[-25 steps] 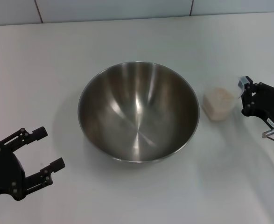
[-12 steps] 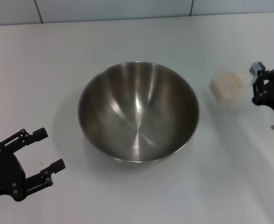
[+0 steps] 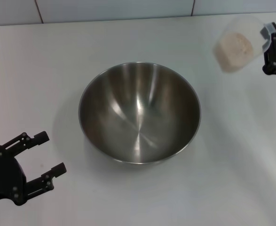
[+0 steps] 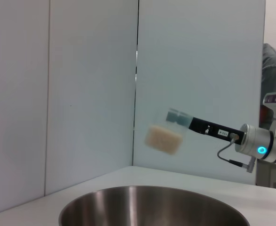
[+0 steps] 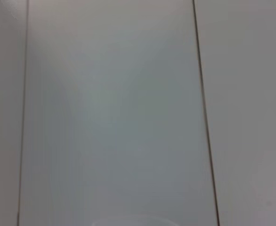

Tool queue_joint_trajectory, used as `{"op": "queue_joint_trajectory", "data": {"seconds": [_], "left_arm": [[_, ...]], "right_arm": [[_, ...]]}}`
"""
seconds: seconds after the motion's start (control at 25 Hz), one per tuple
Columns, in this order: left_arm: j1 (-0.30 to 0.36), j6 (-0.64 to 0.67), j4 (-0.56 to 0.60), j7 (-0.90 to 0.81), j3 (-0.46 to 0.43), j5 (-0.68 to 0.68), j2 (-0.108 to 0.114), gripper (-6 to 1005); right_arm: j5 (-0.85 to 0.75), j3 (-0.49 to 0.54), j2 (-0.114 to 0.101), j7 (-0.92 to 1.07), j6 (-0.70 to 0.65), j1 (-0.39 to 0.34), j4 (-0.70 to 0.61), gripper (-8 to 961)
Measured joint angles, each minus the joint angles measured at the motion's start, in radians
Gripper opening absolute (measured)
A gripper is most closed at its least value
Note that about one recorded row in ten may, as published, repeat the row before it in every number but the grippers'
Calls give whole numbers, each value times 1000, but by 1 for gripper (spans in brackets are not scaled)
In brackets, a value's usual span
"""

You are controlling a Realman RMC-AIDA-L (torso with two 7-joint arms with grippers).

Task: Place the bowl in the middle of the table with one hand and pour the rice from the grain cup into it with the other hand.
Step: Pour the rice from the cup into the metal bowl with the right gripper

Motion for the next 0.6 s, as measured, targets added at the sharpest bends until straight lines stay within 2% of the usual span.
{"op": "queue_joint_trajectory", "data": {"seconds": [0.6], "left_arm": [[-2, 3, 0, 0, 2, 0, -3, 771]], "right_arm": [[-50, -20, -2, 25, -17, 63, -7, 12]]}}
